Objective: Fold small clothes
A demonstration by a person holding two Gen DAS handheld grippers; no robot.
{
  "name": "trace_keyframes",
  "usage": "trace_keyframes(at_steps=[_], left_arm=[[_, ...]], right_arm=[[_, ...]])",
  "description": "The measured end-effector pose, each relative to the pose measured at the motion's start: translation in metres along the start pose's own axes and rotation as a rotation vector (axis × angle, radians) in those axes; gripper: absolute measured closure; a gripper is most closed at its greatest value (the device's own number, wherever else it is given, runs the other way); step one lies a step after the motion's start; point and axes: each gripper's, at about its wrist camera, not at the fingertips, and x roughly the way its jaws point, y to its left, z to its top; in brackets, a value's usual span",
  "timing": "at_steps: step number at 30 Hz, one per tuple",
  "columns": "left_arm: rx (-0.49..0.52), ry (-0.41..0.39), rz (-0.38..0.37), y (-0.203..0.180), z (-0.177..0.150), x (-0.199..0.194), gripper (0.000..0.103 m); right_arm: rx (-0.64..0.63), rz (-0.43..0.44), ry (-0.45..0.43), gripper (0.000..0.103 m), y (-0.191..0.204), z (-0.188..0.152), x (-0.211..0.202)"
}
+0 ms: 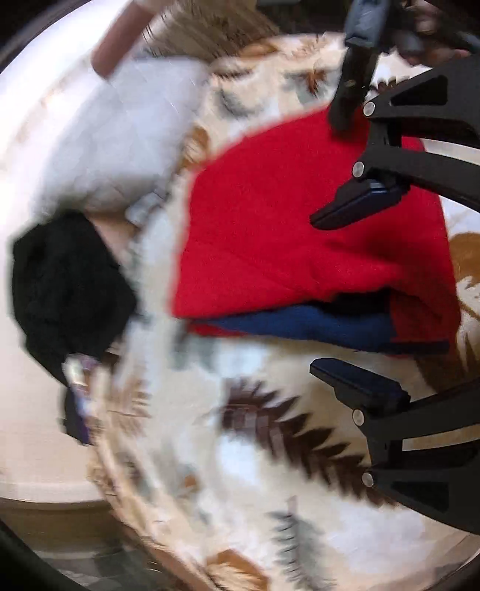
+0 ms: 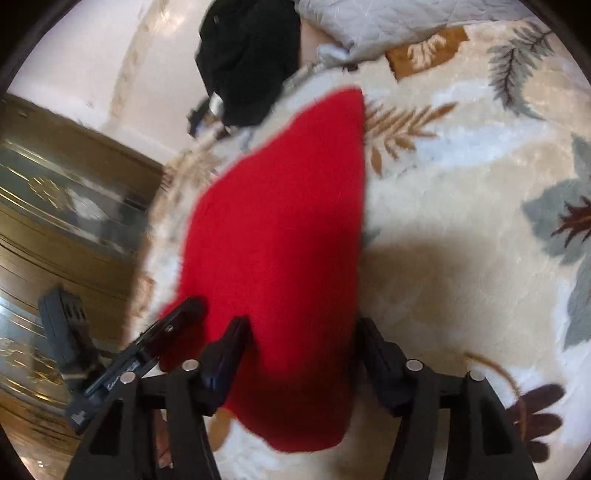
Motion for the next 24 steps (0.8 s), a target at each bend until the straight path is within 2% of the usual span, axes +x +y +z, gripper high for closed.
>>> trace_keyframes(at_steps=[2, 4, 5, 6, 7, 8, 9, 10, 11, 17, 19, 24], left_arm=[[0.010, 0.016, 0.000, 0.001, -0.003, 0.006, 0.030], [0.007, 0.109, 0.027, 0.006, -0.011, 0.031, 0.029], [-0.025, 0.132, 0.002, 0.013, -0.018, 0.043, 0.027], [-0.050, 0.118, -0.014, 0.017, -0.019, 0.043, 0.024], [-0.051, 0.116, -0.015, 0.018, -0.019, 0.042, 0.024], [-0.043, 0.115, -0.004, 0.017, -0.018, 0.041, 0.024], [-0.038, 0.113, -0.001, 0.017, -0.018, 0.040, 0.024], [-0.030, 0.110, 0.001, 0.016, -0.019, 0.041, 0.024], [-0.023, 0.103, 0.003, 0.016, -0.021, 0.041, 0.023], [-0.016, 0.094, 0.011, 0.016, -0.022, 0.042, 0.023], [-0.020, 0.099, 0.008, 0.018, -0.020, 0.043, 0.023], [-0.020, 0.105, 0.010, 0.017, -0.020, 0.045, 0.022]], right_arm=[[0.021, 0.034, -0.030, 0.023, -0.004, 0.013, -0.003], [0.095, 0.051, 0.000, 0.023, -0.017, 0.034, 0.017], [0.126, 0.045, 0.031, 0.023, -0.023, 0.042, 0.032], [0.132, 0.029, 0.055, 0.030, -0.026, 0.048, 0.043], [0.096, 0.024, 0.068, 0.044, -0.020, 0.053, 0.052], [0.053, -0.012, 0.070, 0.051, -0.011, 0.055, 0.054], [-0.013, -0.072, 0.064, 0.056, 0.004, 0.055, 0.053], [-0.090, -0.147, 0.053, 0.058, 0.022, 0.053, 0.052], [-0.119, -0.185, 0.046, 0.058, 0.031, 0.051, 0.051], [-0.212, -0.317, 0.017, 0.059, 0.046, 0.045, 0.053], [-0.211, -0.330, 0.014, 0.058, 0.047, 0.047, 0.053], [-0.209, -0.339, -0.009, 0.038, 0.045, 0.038, 0.039]])
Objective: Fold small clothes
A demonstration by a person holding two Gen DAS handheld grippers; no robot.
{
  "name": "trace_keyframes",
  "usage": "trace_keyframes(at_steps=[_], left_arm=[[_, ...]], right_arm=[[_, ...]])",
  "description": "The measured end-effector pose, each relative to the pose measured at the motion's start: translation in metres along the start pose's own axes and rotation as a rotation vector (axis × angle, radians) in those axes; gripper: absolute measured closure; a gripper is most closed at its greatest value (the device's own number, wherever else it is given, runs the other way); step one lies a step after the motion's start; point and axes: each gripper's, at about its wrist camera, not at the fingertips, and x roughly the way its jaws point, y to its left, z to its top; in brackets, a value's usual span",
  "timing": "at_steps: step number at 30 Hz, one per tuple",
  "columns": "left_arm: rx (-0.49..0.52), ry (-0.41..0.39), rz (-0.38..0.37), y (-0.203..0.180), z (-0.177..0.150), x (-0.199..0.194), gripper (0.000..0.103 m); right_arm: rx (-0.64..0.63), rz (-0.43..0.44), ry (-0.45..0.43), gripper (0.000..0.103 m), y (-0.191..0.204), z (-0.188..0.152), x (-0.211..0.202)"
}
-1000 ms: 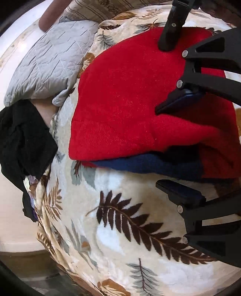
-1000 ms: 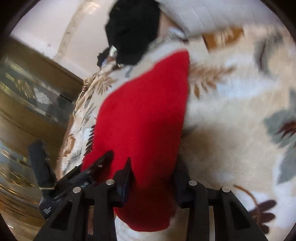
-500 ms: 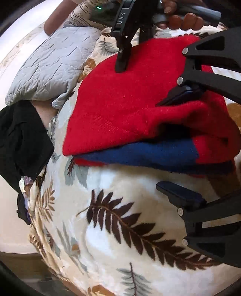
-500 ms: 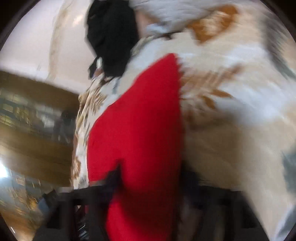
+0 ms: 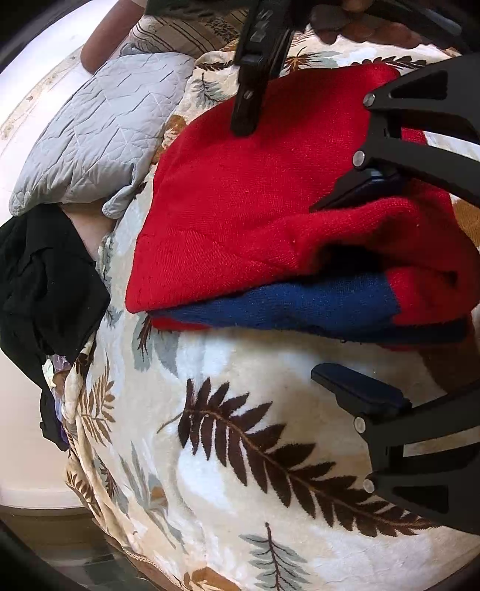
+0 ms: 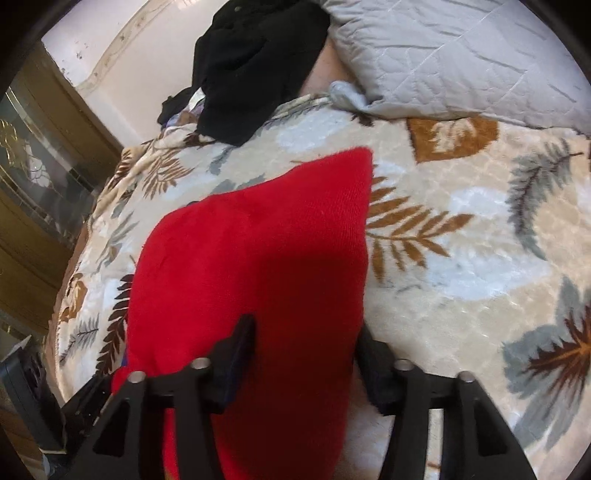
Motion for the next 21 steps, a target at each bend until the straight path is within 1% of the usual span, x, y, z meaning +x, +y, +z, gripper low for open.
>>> trace_keyframes(at_steps=[2, 3, 4, 5, 6, 7, 8, 9, 10, 11, 12, 13, 14, 15, 17, 18, 19, 20, 21], left_arm=[[-0.005, 0.005, -0.003, 0.000, 0.001, 0.001, 0.022], [-0.013, 0.010, -0.008, 0.001, 0.002, 0.000, 0.022], [-0.030, 0.013, -0.009, 0.001, 0.002, -0.005, 0.023], [-0.053, 0.007, -0.006, 0.001, 0.002, -0.013, 0.024], [-0.067, -0.015, -0.017, -0.001, 0.001, -0.022, 0.025], [-0.066, -0.038, -0.035, -0.001, 0.000, -0.030, 0.025], [-0.044, -0.061, -0.043, -0.003, -0.005, -0.038, 0.025], [-0.028, -0.052, -0.014, -0.004, -0.009, -0.036, 0.025], [-0.019, -0.004, 0.017, -0.003, -0.016, -0.024, 0.029], [-0.025, 0.058, -0.006, 0.003, -0.022, -0.006, 0.032], [-0.027, 0.029, -0.017, 0.006, -0.024, -0.008, 0.033], [-0.029, 0.025, -0.021, 0.005, -0.020, -0.016, 0.035], [-0.049, 0.024, -0.038, 0.006, -0.016, -0.024, 0.038], [-0.063, 0.007, -0.064, 0.007, -0.011, -0.031, 0.038], [-0.062, -0.058, -0.094, 0.007, 0.005, -0.048, 0.037], [-0.061, -0.071, -0.106, 0.007, 0.012, -0.051, 0.029], [-0.063, -0.079, -0.127, 0.008, 0.023, -0.050, 0.026], [-0.059, -0.079, -0.137, 0.008, 0.033, -0.045, 0.023], [-0.059, -0.072, -0.139, 0.008, 0.043, -0.037, 0.023]], right_arm=[[-0.001, 0.037, 0.004, 0.033, 0.002, -0.012, -0.013], [0.010, 0.055, 0.000, 0.029, 0.001, -0.022, -0.019], [0.028, 0.076, 0.010, 0.028, 0.000, -0.030, -0.020], [0.052, 0.122, 0.051, 0.028, -0.002, -0.042, -0.018], [0.048, 0.145, 0.071, 0.036, -0.001, -0.049, -0.017], [0.017, 0.117, 0.067, 0.049, 0.002, -0.058, -0.018], [-0.005, 0.090, 0.059, 0.060, 0.003, -0.063, -0.019], [0.004, 0.096, 0.061, 0.061, 0.000, -0.065, -0.019], [0.029, 0.109, 0.065, 0.061, -0.004, -0.065, -0.017], [0.049, 0.122, 0.070, 0.061, -0.007, -0.064, -0.016], [0.056, 0.132, 0.076, 0.056, -0.007, -0.064, -0.015], [0.061, 0.145, 0.074, 0.053, -0.007, -0.064, -0.017], [0.063, 0.161, 0.072, 0.039, -0.007, -0.065, -0.021], [0.065, 0.179, 0.067, 0.030, -0.008, -0.066, -0.024], [0.068, 0.202, 0.041, 0.030, -0.011, -0.064, -0.032], [0.070, 0.209, 0.025, 0.030, -0.014, -0.062, -0.036], [0.077, 0.215, 0.003, 0.030, -0.017, -0.057, -0.040], [0.088, 0.220, -0.010, 0.030, -0.022, -0.050, -0.041], [0.099, 0.224, -0.010, 0.030, -0.026, -0.045, -0.040]])
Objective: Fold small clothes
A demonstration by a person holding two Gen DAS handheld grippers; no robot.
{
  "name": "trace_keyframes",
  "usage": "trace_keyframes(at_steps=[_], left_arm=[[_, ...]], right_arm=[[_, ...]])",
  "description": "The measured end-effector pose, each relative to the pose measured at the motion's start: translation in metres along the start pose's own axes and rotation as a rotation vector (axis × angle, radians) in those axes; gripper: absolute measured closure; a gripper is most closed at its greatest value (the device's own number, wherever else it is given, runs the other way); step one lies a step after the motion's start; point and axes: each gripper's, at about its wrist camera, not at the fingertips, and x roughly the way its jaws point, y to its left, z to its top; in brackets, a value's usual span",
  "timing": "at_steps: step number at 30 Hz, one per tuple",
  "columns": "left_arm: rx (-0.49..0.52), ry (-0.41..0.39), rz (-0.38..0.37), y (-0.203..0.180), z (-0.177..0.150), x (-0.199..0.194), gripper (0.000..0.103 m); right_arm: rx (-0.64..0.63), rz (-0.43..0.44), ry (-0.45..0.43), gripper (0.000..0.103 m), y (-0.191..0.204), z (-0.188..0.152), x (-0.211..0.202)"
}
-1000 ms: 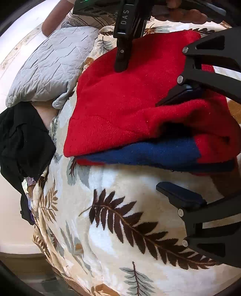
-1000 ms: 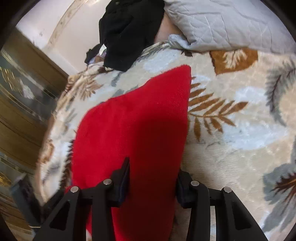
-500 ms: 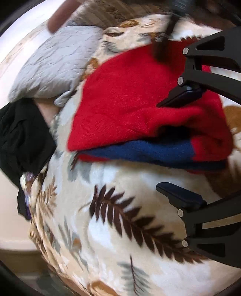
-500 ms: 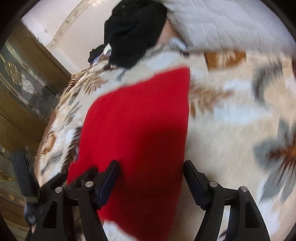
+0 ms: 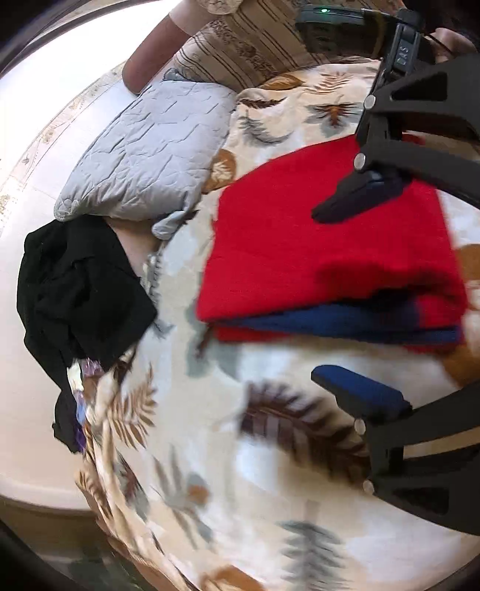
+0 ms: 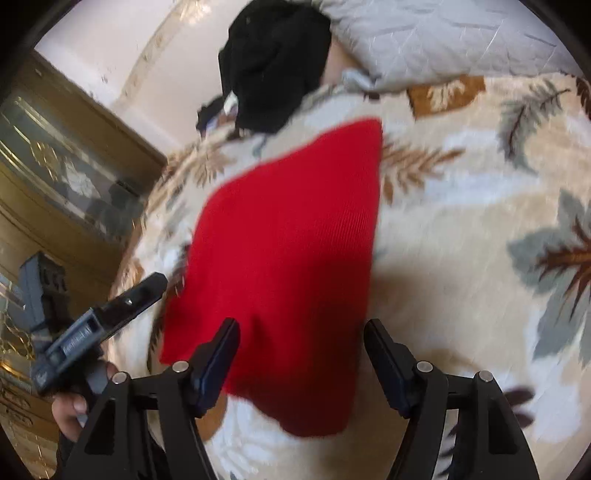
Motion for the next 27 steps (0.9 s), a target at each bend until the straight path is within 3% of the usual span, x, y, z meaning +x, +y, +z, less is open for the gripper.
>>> trace_keyframes(at_steps=[3, 5, 7, 8, 9, 14, 17, 19, 21, 22, 24, 25, 26, 27], left_arm=[[-0.050, 0.102, 0.000, 0.014, 0.020, 0.049, 0.023], [-0.212, 0.207, -0.090, 0.043, 0.019, 0.083, 0.025], [-0.242, 0.188, -0.123, 0.049, 0.019, 0.078, 0.045], [-0.228, 0.186, -0.150, 0.047, 0.019, 0.073, 0.062], [-0.217, 0.177, -0.139, 0.047, 0.019, 0.070, 0.070], [-0.271, 0.187, -0.187, 0.057, 0.017, 0.072, 0.070], [-0.178, 0.133, -0.098, 0.041, 0.018, 0.049, 0.067], [-0.114, 0.087, -0.075, 0.030, 0.014, 0.030, 0.058], [-0.052, 0.038, -0.049, 0.019, -0.001, 0.008, 0.033], [-0.033, 0.014, -0.029, 0.016, -0.011, -0.001, 0.032], [-0.007, 0.031, -0.001, 0.015, -0.025, 0.004, 0.036], [0.007, 0.079, 0.038, 0.016, -0.031, 0.015, 0.049], [-0.025, 0.135, 0.020, 0.023, -0.039, 0.031, 0.059], [-0.050, 0.127, 0.003, 0.026, -0.040, 0.032, 0.059]], right_arm=[[0.041, 0.025, -0.010, 0.030, -0.010, 0.023, 0.011], [0.064, 0.036, 0.032, 0.030, -0.014, 0.035, 0.030], [0.047, 0.055, 0.090, 0.032, -0.011, 0.037, 0.049], [0.021, 0.029, 0.098, 0.044, -0.007, 0.036, 0.055], [0.004, 0.013, 0.091, 0.045, -0.004, 0.034, 0.057], [-0.010, -0.027, 0.073, 0.048, 0.006, 0.030, 0.051], [0.014, -0.019, 0.061, 0.037, 0.005, 0.028, 0.040], [0.026, -0.008, 0.045, 0.033, 0.002, 0.021, 0.028], [0.038, 0.007, 0.040, 0.033, 0.000, 0.011, 0.020], [0.043, 0.020, 0.048, 0.031, 0.000, 0.005, 0.018], [0.040, 0.030, 0.068, 0.030, 0.002, -0.007, 0.020], [0.025, 0.026, 0.087, 0.030, 0.005, -0.011, 0.026], [-0.001, 0.003, 0.108, 0.039, 0.009, -0.016, 0.032], [-0.025, -0.040, 0.115, 0.051, 0.012, -0.020, 0.035]])
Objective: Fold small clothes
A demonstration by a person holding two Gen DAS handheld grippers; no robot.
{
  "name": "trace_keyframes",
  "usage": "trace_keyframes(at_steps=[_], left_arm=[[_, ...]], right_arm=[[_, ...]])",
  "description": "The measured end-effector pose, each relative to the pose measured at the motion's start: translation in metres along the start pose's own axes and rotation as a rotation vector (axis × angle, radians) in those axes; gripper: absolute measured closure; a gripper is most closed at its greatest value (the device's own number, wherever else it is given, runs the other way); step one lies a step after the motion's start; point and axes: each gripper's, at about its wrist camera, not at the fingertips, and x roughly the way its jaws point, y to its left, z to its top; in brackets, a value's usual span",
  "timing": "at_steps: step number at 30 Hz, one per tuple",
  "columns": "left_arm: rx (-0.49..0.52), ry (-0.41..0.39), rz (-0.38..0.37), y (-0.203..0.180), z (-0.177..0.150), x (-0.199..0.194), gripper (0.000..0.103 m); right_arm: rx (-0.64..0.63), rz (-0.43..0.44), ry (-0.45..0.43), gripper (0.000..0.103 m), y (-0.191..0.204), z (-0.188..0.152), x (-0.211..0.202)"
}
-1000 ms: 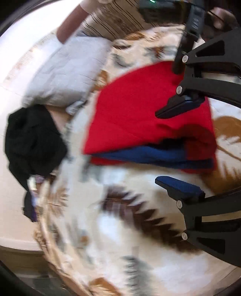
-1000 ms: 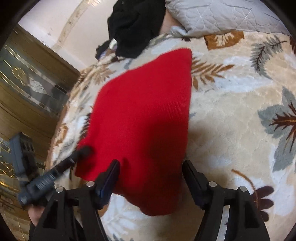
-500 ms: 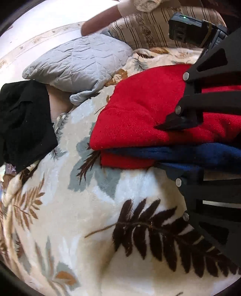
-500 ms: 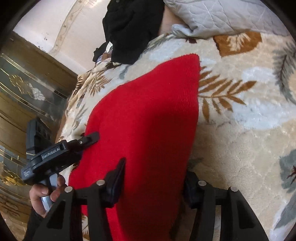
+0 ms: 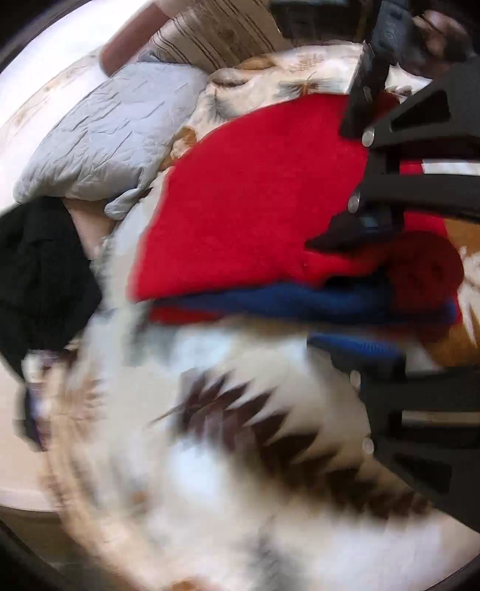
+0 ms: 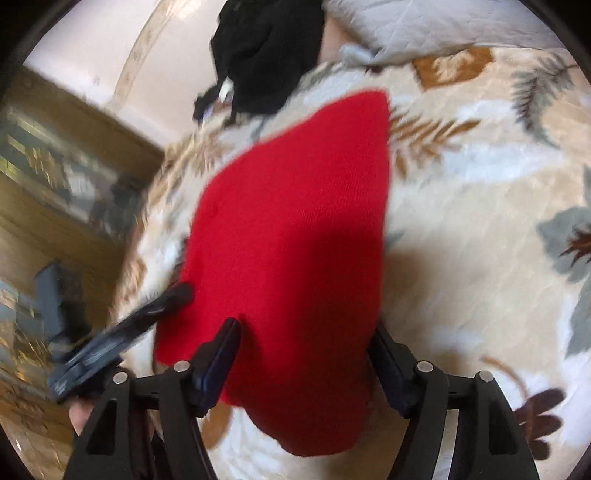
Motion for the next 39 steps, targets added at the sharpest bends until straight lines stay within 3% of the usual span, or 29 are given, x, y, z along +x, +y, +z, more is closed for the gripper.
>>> trace_keyframes(at_steps=[4, 8, 20, 28, 31, 35, 39], left_arm=[[0.060, -0.032, 0.065, -0.015, 0.000, -0.008, 0.062], [0.062, -0.043, 0.069, -0.013, -0.003, -0.009, 0.060], [0.065, -0.044, 0.062, -0.007, -0.002, -0.006, 0.050], [0.064, -0.041, 0.068, -0.008, -0.002, -0.008, 0.049], [0.053, -0.065, 0.036, -0.011, 0.003, -0.020, 0.050], [0.067, -0.120, -0.013, -0.020, 0.019, -0.032, 0.035], [0.099, -0.115, 0.029, -0.025, 0.036, -0.020, 0.035]], right_arm=[[0.014, -0.012, -0.020, 0.055, 0.001, -0.001, -0.007], [0.039, 0.013, -0.039, 0.033, 0.002, -0.005, -0.015], [0.042, 0.026, -0.041, 0.033, -0.001, -0.013, -0.022], [0.048, 0.027, -0.055, 0.033, 0.000, -0.016, -0.028], [0.043, 0.039, -0.082, 0.032, -0.001, -0.008, -0.035], [0.069, 0.050, -0.098, 0.028, -0.010, 0.011, -0.033], [0.096, 0.062, -0.092, 0.028, -0.015, 0.031, -0.022]])
